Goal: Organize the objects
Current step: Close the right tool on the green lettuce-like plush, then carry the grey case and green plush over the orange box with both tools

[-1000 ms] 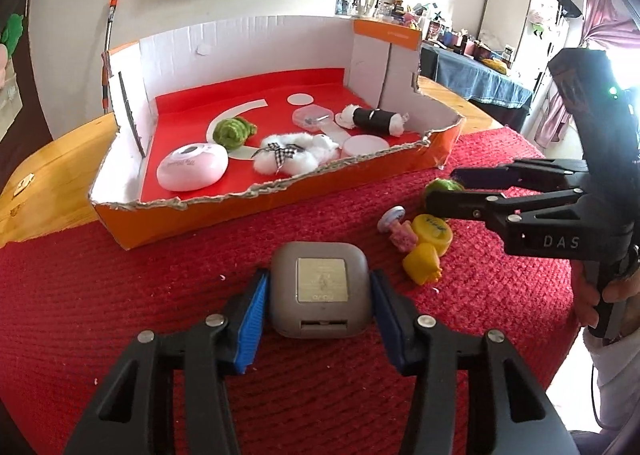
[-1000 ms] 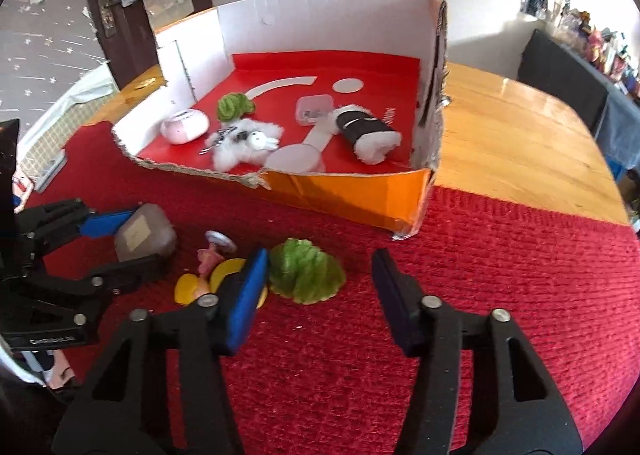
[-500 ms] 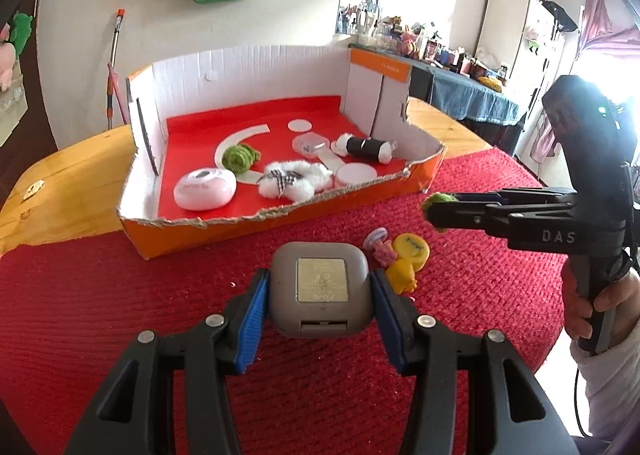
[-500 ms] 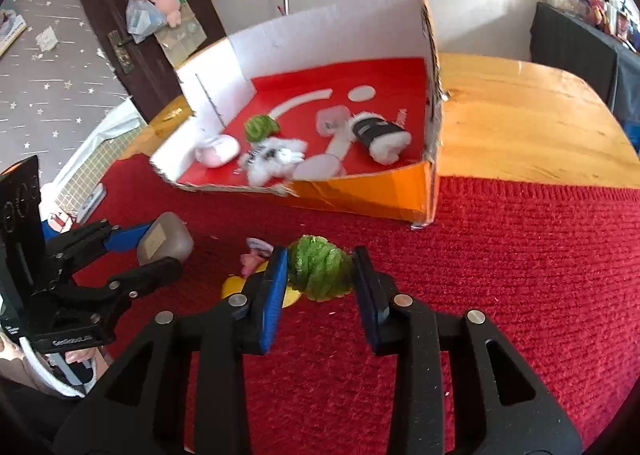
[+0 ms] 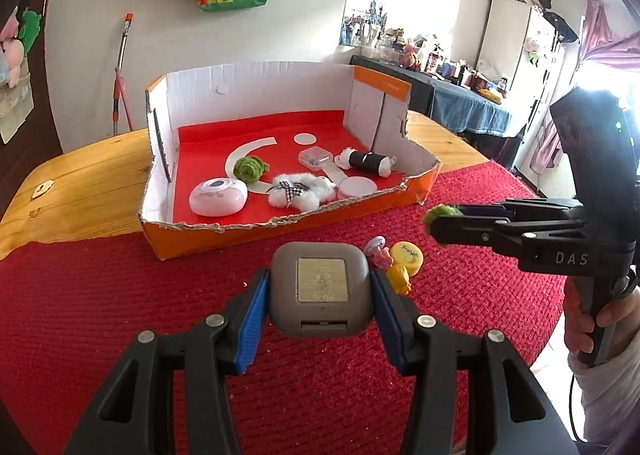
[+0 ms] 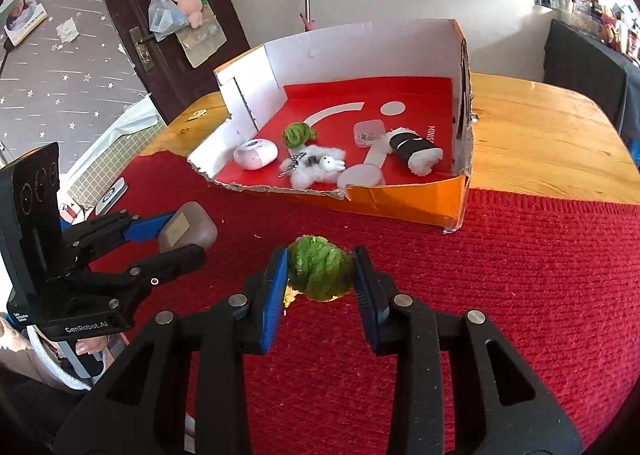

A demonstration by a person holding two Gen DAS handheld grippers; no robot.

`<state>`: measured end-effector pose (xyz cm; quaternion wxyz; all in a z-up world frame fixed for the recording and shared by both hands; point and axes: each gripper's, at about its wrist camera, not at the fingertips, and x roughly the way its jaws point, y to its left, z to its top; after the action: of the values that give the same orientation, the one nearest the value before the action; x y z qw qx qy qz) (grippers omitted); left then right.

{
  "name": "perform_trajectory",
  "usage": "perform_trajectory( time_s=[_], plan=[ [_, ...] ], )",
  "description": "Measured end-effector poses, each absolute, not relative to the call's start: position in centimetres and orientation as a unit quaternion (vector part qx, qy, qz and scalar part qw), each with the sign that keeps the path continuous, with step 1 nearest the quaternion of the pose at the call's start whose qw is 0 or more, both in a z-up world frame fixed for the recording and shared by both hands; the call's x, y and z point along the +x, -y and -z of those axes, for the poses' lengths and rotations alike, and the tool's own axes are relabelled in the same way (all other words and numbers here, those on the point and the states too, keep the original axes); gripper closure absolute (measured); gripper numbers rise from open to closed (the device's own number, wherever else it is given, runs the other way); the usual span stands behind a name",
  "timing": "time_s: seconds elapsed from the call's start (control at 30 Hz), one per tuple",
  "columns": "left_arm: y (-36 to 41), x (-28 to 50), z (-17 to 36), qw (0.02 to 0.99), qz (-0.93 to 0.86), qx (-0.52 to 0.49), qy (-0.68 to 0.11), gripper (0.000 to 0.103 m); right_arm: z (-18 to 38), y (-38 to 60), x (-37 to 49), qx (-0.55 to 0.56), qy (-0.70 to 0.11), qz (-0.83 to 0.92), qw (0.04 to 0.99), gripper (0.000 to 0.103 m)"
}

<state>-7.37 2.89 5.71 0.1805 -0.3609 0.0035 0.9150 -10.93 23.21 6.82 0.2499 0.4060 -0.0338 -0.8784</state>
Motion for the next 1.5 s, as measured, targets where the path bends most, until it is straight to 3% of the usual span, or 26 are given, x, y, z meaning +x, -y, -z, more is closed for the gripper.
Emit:
perform_trajectory(
  time_s=[0.4, 0.67, 1.03, 1.5],
  plan=[
    [-1.5, -9.2, -8.5, 0.170, -0.921, -0.351, 0.002, 0.051, -10.4, -21.6, -11.7, 0.388, 0.034, 0.878, 0.278, 0.072],
    [-0.9, -16.4, -10.9, 0.132, -0.918, -0.375, -0.009, 0.051, -13.2, -17.5, -17.8, 0.405, 0.015, 0.876, 0.262, 0.072],
    [-0.7, -25.9, -9.0, 0.080, -0.892, -0.444, -0.023, 0.051, -10.3, -15.9, -27.5, 0.477, 0.029, 0.856, 0.198, 0.072],
    [-2.2, -30.0, -6.9, 0.033, -0.884, -0.462, -0.065, 0.051, -7.4, -15.5, -32.9, 0.523, -0.068, 0.844, 0.102, 0.072]
  ],
)
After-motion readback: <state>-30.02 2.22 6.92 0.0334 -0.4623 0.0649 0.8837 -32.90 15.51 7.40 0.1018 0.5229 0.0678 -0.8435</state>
